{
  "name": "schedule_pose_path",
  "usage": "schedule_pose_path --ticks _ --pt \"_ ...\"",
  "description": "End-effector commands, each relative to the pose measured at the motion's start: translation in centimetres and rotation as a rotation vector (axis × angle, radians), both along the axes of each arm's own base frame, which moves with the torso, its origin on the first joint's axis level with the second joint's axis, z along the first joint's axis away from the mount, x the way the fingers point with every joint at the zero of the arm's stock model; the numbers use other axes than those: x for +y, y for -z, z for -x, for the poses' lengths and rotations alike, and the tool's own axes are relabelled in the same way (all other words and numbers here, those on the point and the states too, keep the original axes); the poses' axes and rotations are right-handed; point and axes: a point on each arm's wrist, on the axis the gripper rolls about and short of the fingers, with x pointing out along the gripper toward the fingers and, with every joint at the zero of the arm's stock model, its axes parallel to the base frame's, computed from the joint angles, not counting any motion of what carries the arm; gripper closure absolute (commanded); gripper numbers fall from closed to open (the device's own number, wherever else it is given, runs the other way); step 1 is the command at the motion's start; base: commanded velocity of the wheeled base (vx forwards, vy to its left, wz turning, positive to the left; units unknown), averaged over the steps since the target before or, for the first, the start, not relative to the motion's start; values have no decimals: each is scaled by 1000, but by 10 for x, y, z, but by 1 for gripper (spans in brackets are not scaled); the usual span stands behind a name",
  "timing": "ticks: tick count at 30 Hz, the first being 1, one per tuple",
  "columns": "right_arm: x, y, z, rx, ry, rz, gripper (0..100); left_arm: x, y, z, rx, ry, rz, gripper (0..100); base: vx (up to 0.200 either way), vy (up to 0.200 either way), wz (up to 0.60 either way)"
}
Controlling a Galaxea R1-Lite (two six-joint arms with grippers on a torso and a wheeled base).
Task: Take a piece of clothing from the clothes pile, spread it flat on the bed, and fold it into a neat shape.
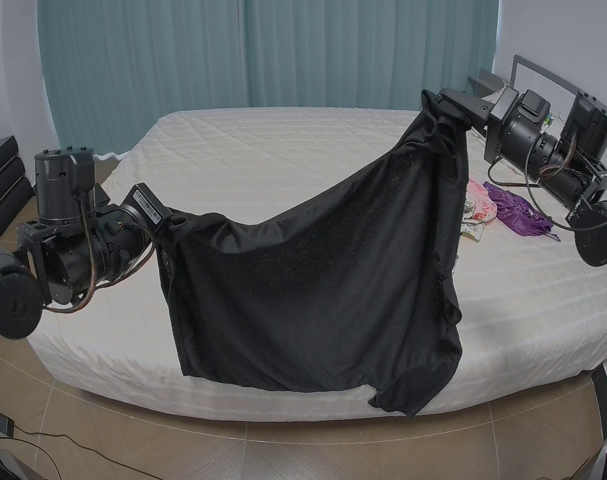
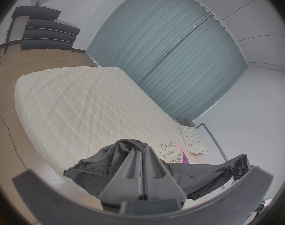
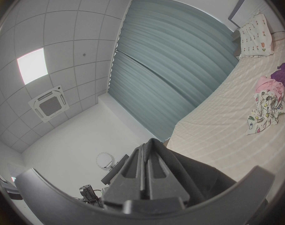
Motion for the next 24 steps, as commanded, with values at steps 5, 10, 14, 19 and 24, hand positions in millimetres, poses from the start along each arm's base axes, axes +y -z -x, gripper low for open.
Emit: schedule_pose_path --ticks 5,10,14,19,24 --pt "4 35 -41 73 25 30 100 1 37 -62 103 -45 -26 100 200 0 0" --pt "6 56 -55 116 29 55 100 1 54 -89 139 -49 -28 100 200 0 0" --pt "8 74 -65 145 34 81 100 4 72 -116 166 -75 -34 100 200 0 0" --pt "7 94 -85 180 54 89 100 0 99 -131 219 -78 -52 100 80 0 0" --pt "12 113 -105 204 108 86 100 1 117 -149 240 -90 -55 100 0 0 0"
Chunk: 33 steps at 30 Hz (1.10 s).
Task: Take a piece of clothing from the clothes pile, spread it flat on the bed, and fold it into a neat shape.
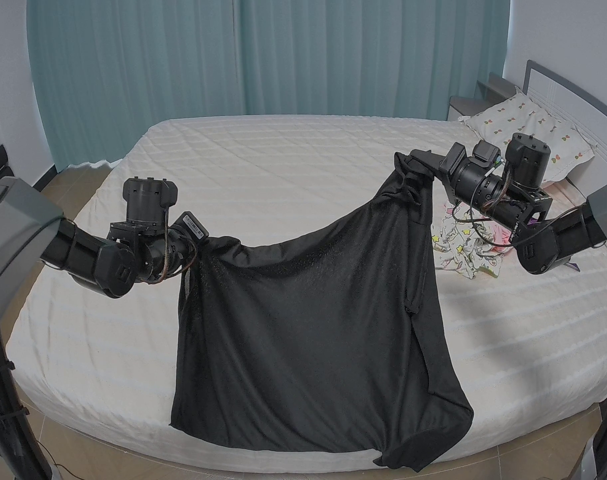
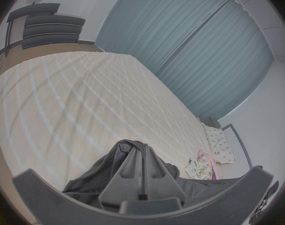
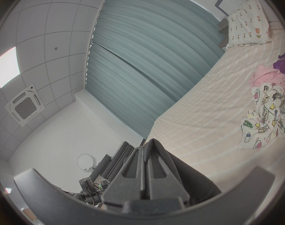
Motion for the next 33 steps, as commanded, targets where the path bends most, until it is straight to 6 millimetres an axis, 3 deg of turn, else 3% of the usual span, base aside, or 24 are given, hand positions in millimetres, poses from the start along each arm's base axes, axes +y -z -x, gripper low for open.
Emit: schedule_pose_path --ticks 1,7,10,13,14,17,19,23,29,33 --pt "5 30 -24 47 37 9 100 1 32 -22 53 -16 -13 100 0 0 0" --pt "15 54 -52 71 135 5 100 5 48 -49 47 -54 -2 100 0 0 0" --pt "17 61 -61 75 175 5 100 6 56 -54 58 -59 -4 100 0 0 0" --pt "24 80 -73 96 198 18 100 10 71 -59 85 -68 -6 100 0 0 0" --pt "26 85 -75 103 199 24 0 11 74 -60 89 -71 -7 0 0 0 0" --pt "28 91 -81 115 202 33 0 14 80 -64 95 -84 -1 0 0 0 0" --pt "32 112 -95 133 235 53 0 16 99 -73 125 -94 -5 0 0 0 0" --pt "28 134 -111 157 337 94 0 24 111 -82 127 -132 -16 0 0 0 0" --pt "17 156 -116 287 439 212 0 31 108 -83 121 -159 -19 0 0 0 0" --pt "9 158 -114 323 464 265 0 32 96 -76 114 -158 -16 0 0 0 0"
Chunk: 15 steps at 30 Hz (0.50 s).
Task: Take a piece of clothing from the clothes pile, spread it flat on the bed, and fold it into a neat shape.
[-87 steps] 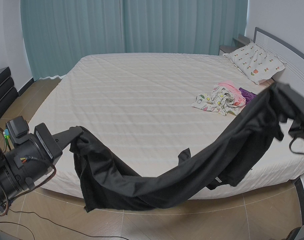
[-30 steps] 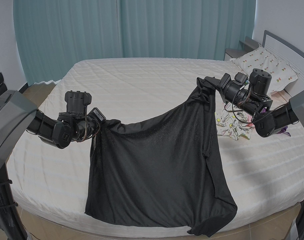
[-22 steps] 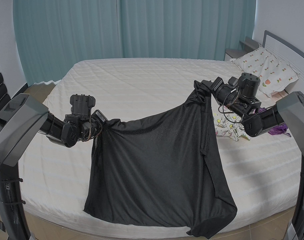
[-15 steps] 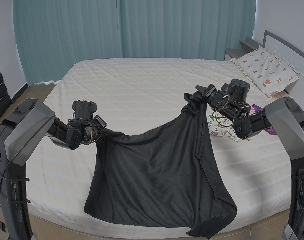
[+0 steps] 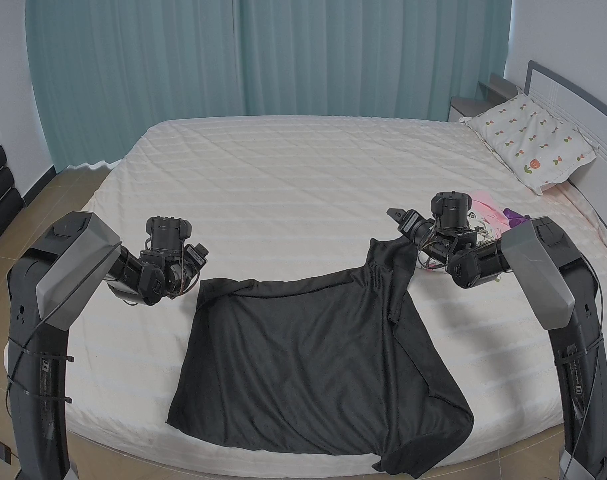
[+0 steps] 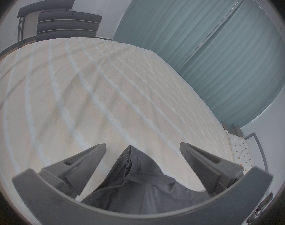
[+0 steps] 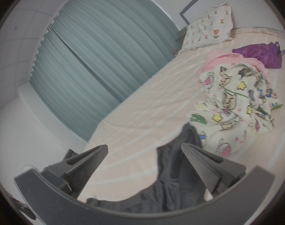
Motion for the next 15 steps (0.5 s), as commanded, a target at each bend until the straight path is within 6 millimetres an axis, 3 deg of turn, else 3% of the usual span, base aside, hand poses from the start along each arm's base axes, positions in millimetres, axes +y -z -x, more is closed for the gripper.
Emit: schedule_pose_path --ticks 1,3,7,15 --pt "-8 11 -2 34 29 33 0 3 -8 6 -2 -6 1 0 0 0 0" --pt "-11 10 3 52 38 44 0 3 -14 12 1 -3 2 0 0 0 0" --pt "-23 24 37 173 0 142 0 6 -32 38 14 6 12 0 0 0 0" --pt "-29 37 100 274 -104 153 0 -2 -32 99 81 48 101 0 0 0 0"
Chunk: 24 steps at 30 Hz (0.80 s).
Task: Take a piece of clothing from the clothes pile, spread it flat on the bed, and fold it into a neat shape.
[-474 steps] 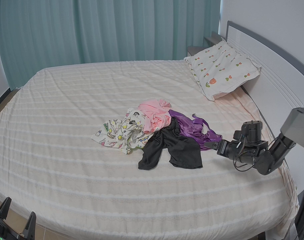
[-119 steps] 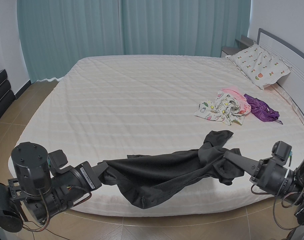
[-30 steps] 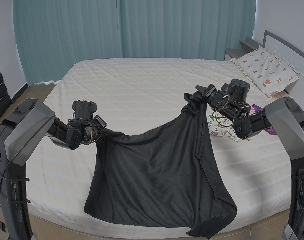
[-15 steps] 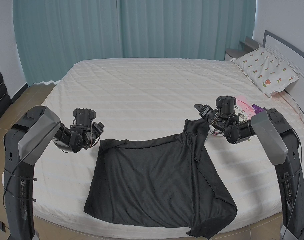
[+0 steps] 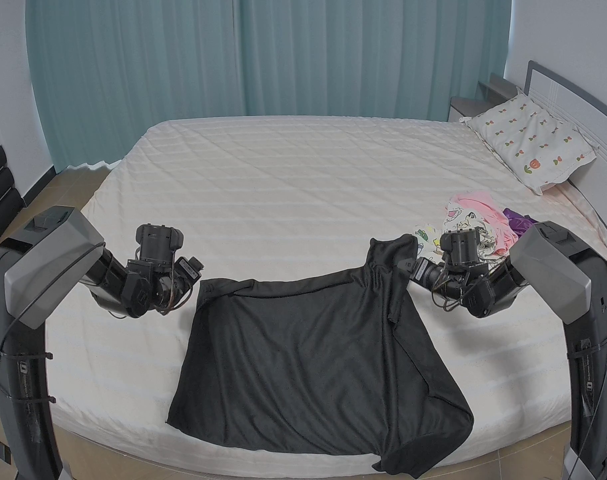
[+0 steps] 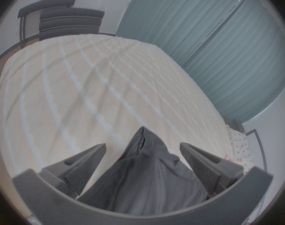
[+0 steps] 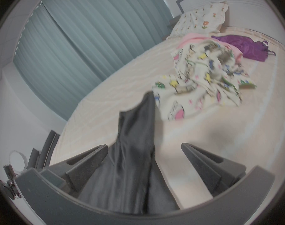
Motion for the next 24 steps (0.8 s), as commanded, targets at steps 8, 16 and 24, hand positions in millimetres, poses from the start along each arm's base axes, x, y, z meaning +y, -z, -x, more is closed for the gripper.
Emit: schedule_pose_path --ticks 8,16,24 --pt "5 -4 64 66 -106 -57 0 -1 -10 84 24 48 191 0 0 0 0" --pt "23 10 60 91 -153 -78 0 0 -4 89 3 29 242 0 0 0 0" --pt "29 26 53 105 -155 -86 100 0 4 89 26 30 244 0 0 0 0"
